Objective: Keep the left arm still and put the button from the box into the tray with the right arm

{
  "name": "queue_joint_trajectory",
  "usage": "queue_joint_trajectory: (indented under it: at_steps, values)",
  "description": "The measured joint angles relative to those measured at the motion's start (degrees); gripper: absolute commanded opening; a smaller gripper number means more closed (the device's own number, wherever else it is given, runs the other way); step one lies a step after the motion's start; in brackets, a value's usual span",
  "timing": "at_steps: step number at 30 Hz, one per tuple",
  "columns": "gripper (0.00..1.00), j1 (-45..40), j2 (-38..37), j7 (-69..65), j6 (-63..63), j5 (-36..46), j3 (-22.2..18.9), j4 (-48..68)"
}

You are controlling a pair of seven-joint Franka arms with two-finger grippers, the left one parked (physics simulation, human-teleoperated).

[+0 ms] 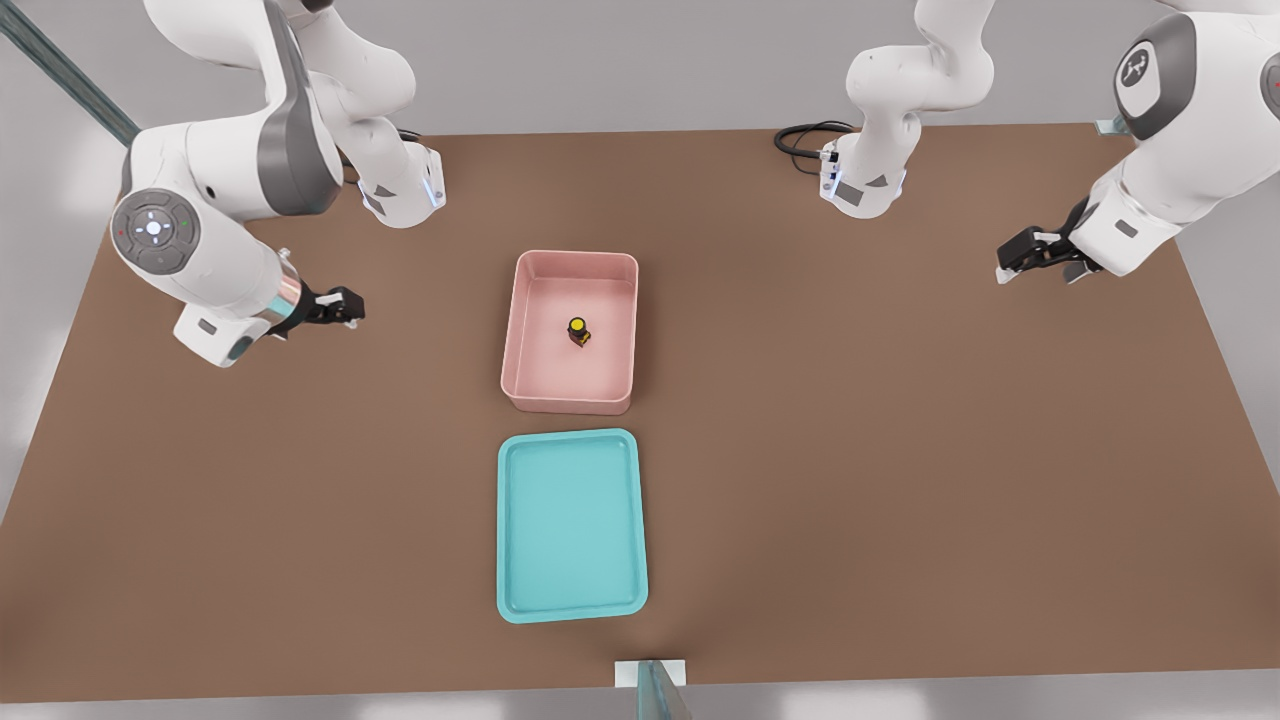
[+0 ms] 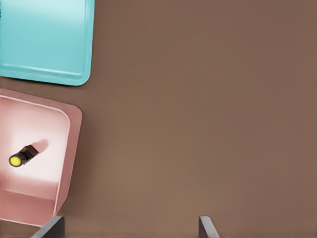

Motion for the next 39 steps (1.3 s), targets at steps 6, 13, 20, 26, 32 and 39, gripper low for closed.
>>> queue_joint_trajectory:
  at_steps: [6, 13, 20, 26, 32, 39]
  values:
    - [1.0, 9.9, 14.3, 6.4, 1.6, 3.0, 10.6, 3.7]
    - [1.0, 19.5, 19.6, 28.1, 22.1, 7.4, 11.4, -13.9]
    - [1.0, 21.8, 15.5, 43.3, 40.5, 4.0, 11.5, -29.0]
    - [1.0, 22.7, 16.6, 57.5, 51.4, -1.2, 11.4, -32.8]
    - [1.0, 22.8, 17.6, 68.7, 55.6, -2.1, 11.6, -34.1]
    - [1.0, 23.6, 18.0, 78.2, 58.9, -2.2, 11.7, -35.6]
